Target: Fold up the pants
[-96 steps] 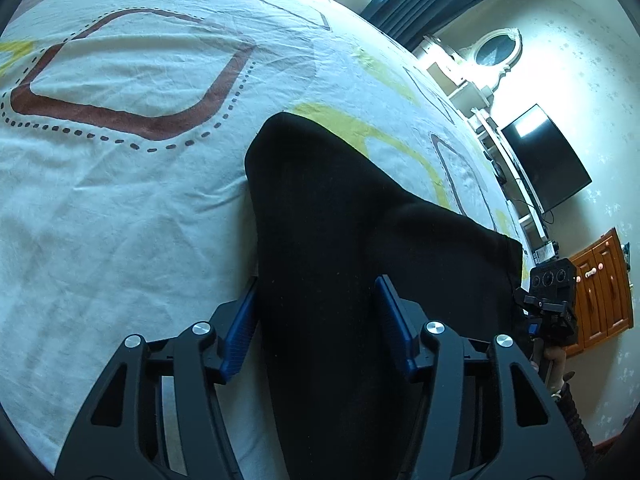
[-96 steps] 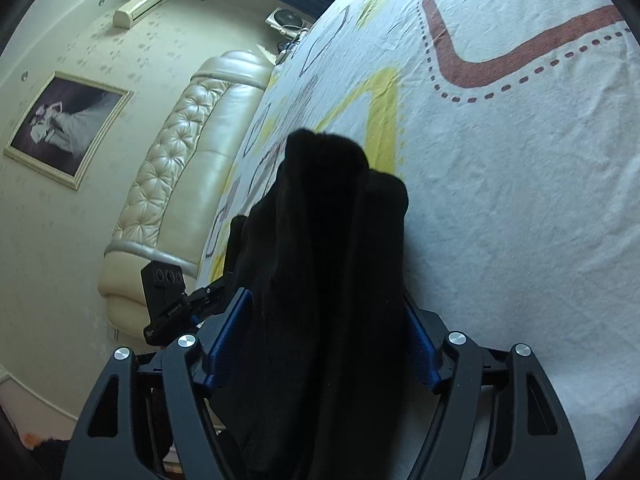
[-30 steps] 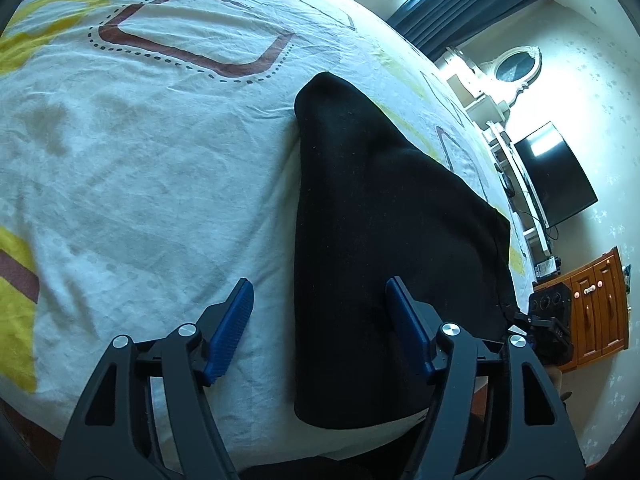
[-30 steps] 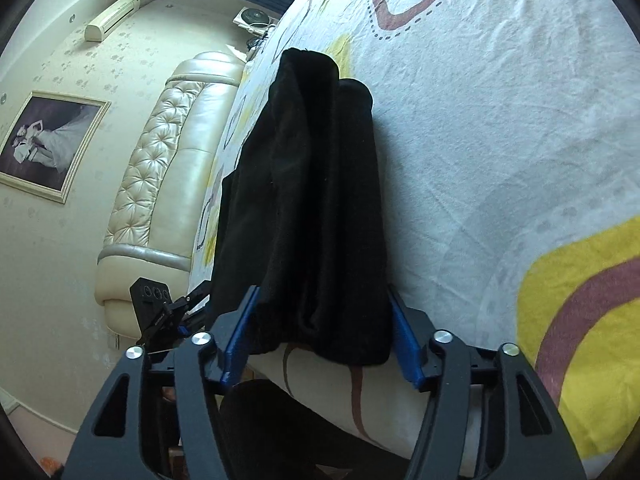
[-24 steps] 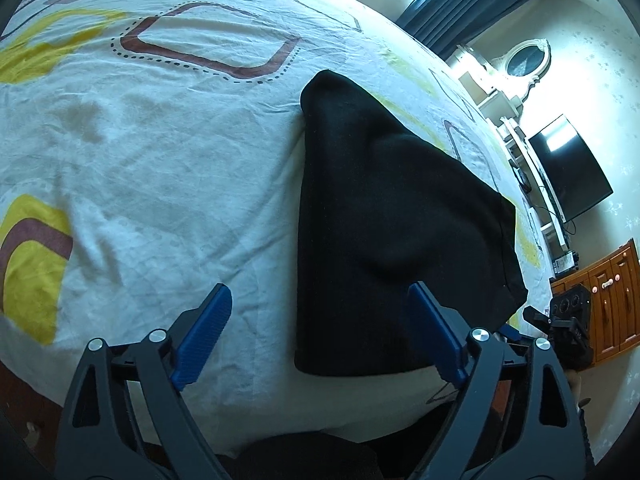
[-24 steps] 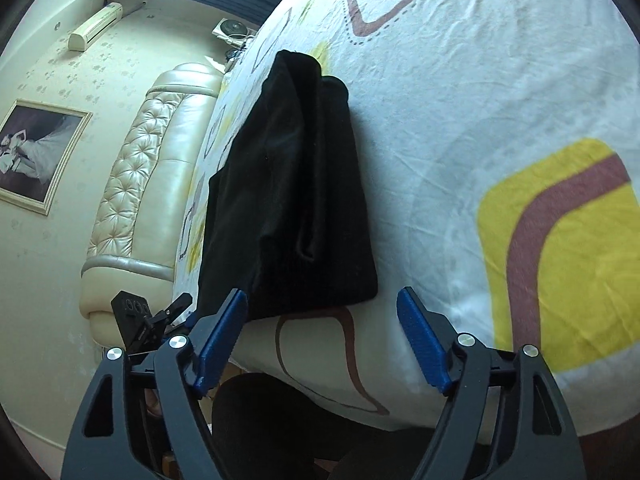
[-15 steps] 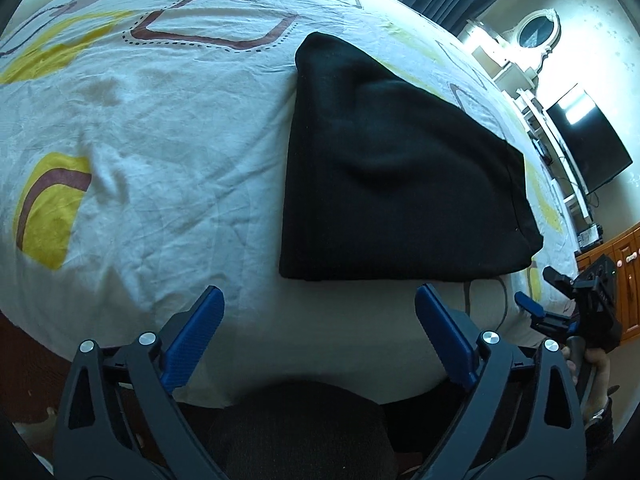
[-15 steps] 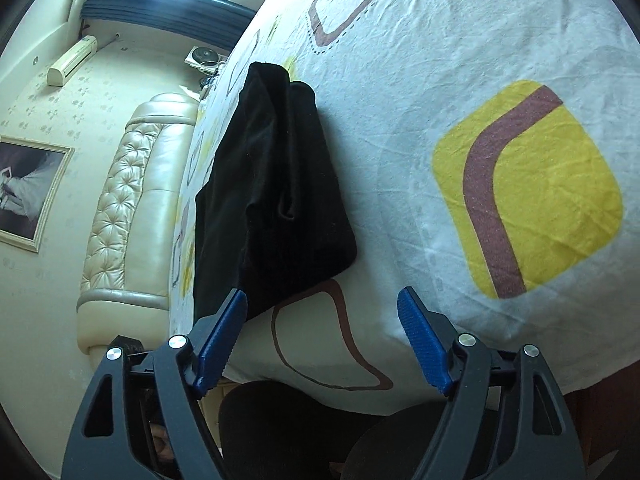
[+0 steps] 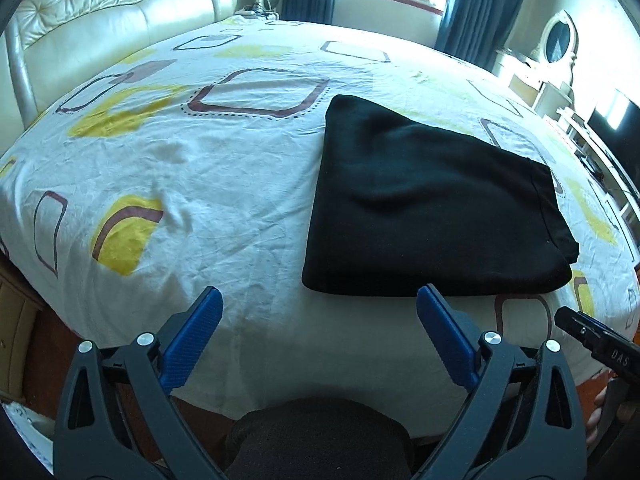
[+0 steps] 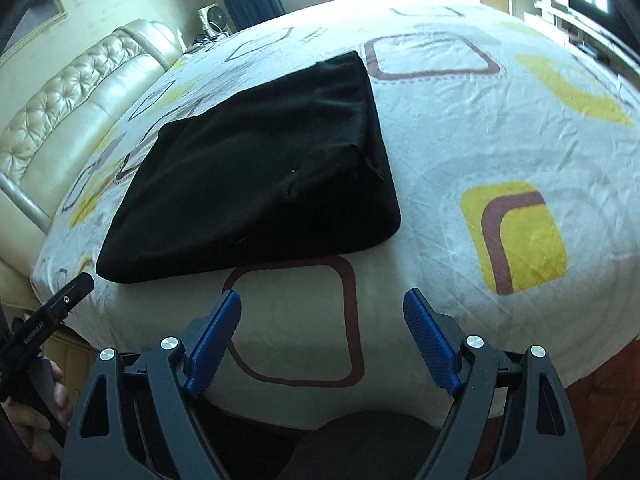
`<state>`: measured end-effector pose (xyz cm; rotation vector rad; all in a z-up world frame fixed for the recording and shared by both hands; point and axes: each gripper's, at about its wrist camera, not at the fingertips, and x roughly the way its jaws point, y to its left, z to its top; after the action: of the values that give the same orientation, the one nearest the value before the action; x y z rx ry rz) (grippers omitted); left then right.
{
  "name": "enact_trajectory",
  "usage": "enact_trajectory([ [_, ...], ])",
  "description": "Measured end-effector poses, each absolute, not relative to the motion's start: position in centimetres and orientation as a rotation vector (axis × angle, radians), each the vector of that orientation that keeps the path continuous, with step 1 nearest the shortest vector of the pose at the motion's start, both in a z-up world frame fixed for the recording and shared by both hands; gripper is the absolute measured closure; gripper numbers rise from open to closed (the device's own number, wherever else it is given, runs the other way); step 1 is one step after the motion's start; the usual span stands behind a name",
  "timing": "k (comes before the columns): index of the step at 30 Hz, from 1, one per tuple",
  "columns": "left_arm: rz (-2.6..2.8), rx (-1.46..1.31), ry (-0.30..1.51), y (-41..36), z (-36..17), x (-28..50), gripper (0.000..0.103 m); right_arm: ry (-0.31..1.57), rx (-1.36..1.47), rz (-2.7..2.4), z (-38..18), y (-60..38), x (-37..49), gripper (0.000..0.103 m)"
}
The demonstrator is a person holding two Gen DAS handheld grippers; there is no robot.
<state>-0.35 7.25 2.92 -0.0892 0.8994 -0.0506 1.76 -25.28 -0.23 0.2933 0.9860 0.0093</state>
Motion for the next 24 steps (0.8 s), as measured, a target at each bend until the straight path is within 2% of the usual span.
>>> enact_trajectory([
  [4, -0.061, -0.078, 0.899, 6.7, 2.4, -0.5, 0.005, 0.947, 0.222, 0.012, 0.2, -24.8, 1.5, 0.021],
  [24, -0.103, -0.053, 0.916, 5.4, 2.0, -0.8, 0.005, 0.971, 0.246, 0.001, -0.4, -24.2, 1.0, 0.021],
])
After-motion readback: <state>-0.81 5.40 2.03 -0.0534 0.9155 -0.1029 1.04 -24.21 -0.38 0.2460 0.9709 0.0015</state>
